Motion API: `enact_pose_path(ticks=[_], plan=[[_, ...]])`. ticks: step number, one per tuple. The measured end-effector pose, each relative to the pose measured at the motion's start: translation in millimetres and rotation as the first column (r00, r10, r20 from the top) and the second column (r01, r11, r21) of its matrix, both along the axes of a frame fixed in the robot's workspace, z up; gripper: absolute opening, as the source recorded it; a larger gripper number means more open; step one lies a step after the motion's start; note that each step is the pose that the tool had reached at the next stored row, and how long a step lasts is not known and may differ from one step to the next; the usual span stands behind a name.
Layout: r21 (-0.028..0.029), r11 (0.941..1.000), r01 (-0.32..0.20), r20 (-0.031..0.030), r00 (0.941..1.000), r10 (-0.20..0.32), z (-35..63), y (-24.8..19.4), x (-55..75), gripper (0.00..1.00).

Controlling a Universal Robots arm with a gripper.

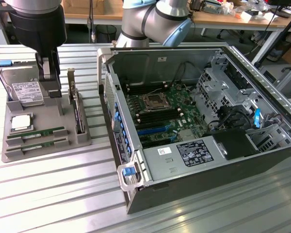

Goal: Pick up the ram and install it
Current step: 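Pick up the ram and move it above insertion slot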

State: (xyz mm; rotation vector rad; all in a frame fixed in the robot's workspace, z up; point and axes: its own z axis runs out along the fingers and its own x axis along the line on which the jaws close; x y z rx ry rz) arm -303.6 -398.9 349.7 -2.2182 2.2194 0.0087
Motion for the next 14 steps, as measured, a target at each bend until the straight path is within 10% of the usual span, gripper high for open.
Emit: enact_pose_path(ticks=[14], plan=[[0.0004, 1.0000, 0.000, 0.0000, 1.0000, 0.000, -8.4, 0.0, 0.0, 0.30]])
